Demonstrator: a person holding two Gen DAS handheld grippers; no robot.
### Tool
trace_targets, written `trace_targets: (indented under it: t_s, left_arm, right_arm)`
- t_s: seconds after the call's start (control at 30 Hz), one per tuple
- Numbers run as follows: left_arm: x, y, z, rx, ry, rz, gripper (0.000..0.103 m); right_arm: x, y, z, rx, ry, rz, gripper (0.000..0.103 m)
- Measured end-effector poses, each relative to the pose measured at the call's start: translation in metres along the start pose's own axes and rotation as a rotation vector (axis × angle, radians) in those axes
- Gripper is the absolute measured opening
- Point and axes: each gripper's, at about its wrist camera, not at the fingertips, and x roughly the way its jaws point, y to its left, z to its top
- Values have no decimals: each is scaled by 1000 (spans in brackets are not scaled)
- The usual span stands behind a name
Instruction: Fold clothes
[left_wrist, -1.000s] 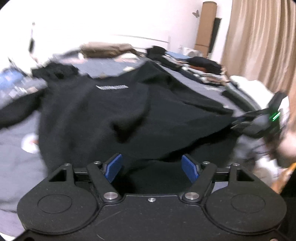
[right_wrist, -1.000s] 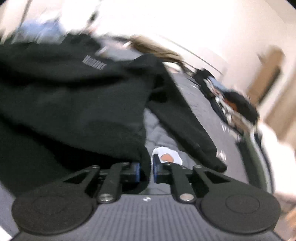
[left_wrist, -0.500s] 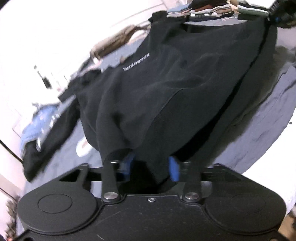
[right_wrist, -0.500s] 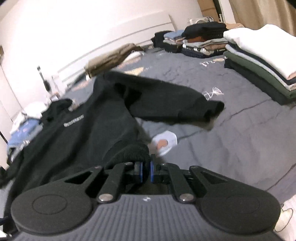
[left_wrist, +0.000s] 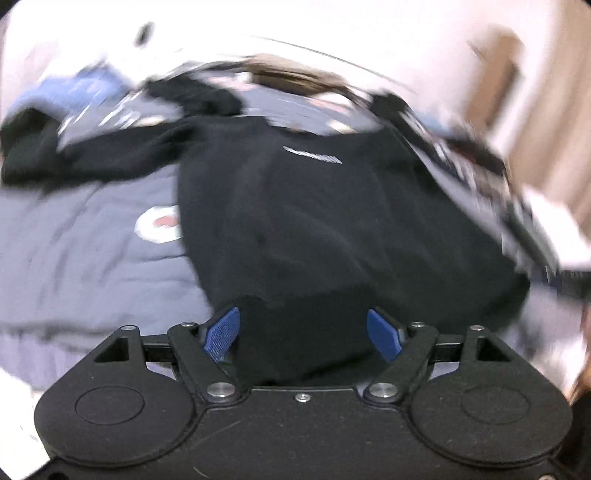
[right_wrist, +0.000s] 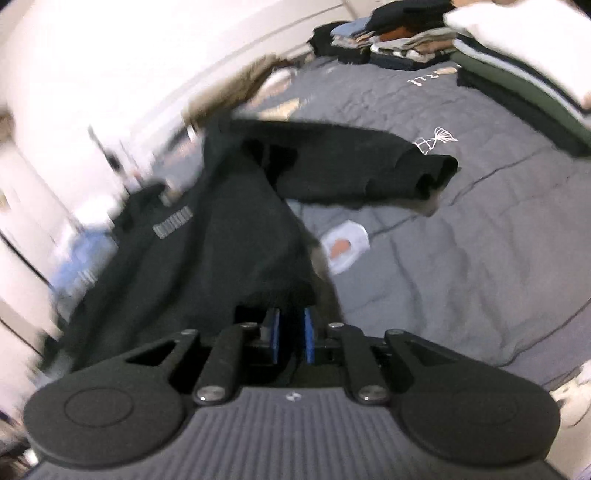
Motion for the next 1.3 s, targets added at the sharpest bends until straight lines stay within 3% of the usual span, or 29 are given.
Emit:
trace_targets:
  t_s: [0.03,0.1,0.23,0.4,0.57,0.63,0.8,0.87,0.9,0.93,1.0,1.13,1.3]
  left_arm:
    - [2,9,3,-50,-3,13,75]
    - [8,25,5,-131,13,46,75]
    - [26,40,6,-237,70,18,75]
    - [40,36,-3,-252,123,3,75]
    - [47,29,-8,-203,139,-10,75]
    - [49,29,-9,-204,143,-17,75]
    - [60,27,-12,-180,159,24,74]
    - [65,28,-14,-169,167,42,58]
    - [67,29,-15,-167,163,55,38]
    - [65,29,-14,-170,154,55,17]
    - [53,31,-10,-190,123,18,7]
    - [26,34,-1,-228,59,-55,5]
    - [-32,32,13,-194,-3,-97,5]
  right_arm:
    - [-3,-5,2,43,-14,28,33]
    - [-1,-9,2,83,-14,45,42]
    - [18,-6,-5,74,54,33,46]
    - [28,-6,-8,103,80,33,48]
    - [37,-7,-10,140,105,41,49]
    - [40,-7,-11,154,115,44,55]
    - [57,-13,-17,224,144,44,54]
    - [63,-21,-21,286,124,51,41]
    - [65,-25,-23,319,113,54,18]
    - [63,-27,-24,354,95,77,15]
    - [53,-31,-25,425,50,148,13]
    - [18,-20,-21,486,-26,282,12]
    - [-36,2,-20,453,-71,348,12]
